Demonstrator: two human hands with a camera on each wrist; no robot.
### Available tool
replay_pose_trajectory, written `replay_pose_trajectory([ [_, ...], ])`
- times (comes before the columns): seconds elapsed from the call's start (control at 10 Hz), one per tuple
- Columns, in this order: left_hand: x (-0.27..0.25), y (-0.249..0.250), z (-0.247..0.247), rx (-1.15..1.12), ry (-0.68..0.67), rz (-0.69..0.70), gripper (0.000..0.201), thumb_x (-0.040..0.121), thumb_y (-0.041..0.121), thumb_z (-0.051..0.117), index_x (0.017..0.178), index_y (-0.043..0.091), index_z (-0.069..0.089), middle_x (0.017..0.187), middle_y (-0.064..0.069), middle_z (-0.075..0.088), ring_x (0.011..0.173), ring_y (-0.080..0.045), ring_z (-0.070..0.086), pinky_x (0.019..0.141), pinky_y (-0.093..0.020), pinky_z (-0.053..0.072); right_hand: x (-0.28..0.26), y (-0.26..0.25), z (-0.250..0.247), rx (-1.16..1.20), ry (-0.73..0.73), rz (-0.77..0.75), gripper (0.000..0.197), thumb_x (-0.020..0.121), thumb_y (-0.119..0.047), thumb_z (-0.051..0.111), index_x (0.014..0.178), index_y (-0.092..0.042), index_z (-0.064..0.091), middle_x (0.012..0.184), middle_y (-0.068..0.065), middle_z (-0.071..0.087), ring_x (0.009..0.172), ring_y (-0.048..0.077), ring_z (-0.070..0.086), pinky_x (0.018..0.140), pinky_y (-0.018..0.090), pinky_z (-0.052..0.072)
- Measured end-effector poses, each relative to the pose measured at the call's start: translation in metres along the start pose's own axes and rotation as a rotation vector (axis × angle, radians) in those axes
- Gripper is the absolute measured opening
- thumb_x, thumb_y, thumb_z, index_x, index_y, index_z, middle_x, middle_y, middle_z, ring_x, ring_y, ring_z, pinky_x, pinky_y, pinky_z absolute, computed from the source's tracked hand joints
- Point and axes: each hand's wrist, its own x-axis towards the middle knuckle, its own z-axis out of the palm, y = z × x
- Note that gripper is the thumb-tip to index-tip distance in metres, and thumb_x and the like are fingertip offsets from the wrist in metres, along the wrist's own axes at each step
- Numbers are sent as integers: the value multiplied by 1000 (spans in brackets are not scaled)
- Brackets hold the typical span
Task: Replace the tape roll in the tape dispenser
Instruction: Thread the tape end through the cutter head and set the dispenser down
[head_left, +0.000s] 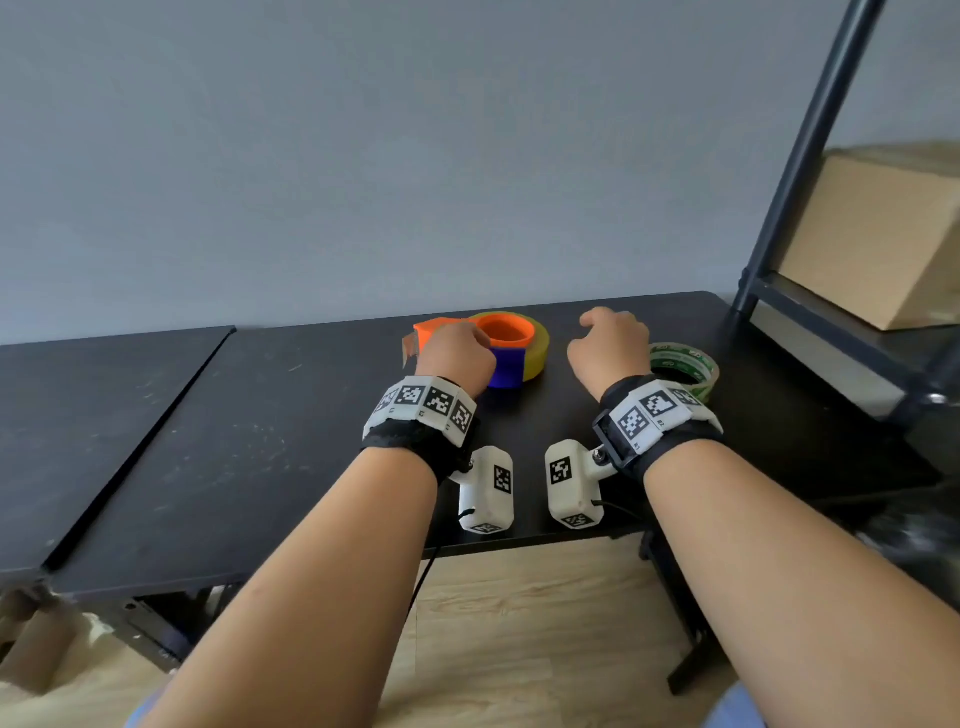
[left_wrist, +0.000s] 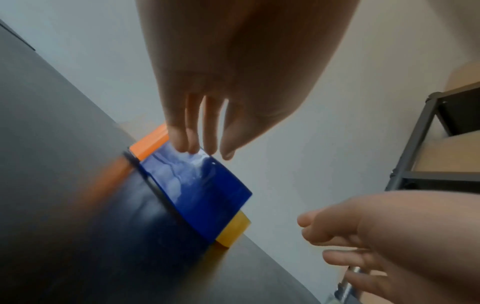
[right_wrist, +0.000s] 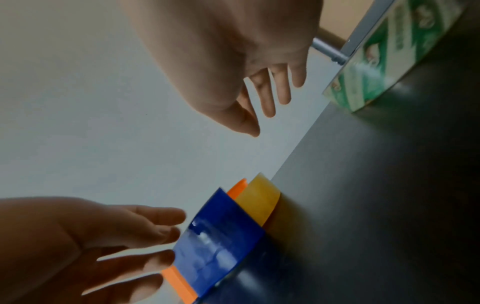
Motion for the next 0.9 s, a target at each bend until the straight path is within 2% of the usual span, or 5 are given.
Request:
replay_pose_trajectory([
  [0.1,0,7,3,44,130,7,38,89,0,41,115,8,67,123,-13,61,116,-31,54,85,-29,40,-1,11,-10,-93,34,72,43,90,-16,50,132,-14,56,135,18,52,126,38,44,103,45,38],
  [0.2,0,11,9,112,205,31,37,87,5,43,115,13,66,126,-11,56,116,-29,53,83,-26,29,-1,23,-15,-129,6,156,44,89,-17,49,133,-14,54,138,18,48,130,38,40,107,46,31],
  [0.5,7,5,17,94,65,45,56,82,0,48,136,14,53,143,-7,50,136,-25,40,111,-37,37,-2,16,-4,9,-159,110,46,92,-6,44,138,-7,48,143,18,42,125,37,50,101,43,42],
  [0.7,11,1,15,106,2,35,56,86,-1,47,140,15,50,146,-7,47,136,-26,41,112,-38,37,1,3,4,59,-256,21,56,91,5,40,145,-10,41,152,13,42,138,29,42,109,37,36],
  [0.9,13,-5,14,69,44,72,57,87,-1,46,141,15,49,148,-5,46,136,-23,43,111,-35,38,5,-6,10,45,-255,-23,58,92,3,41,148,-11,37,150,13,43,135,30,46,104,37,40],
])
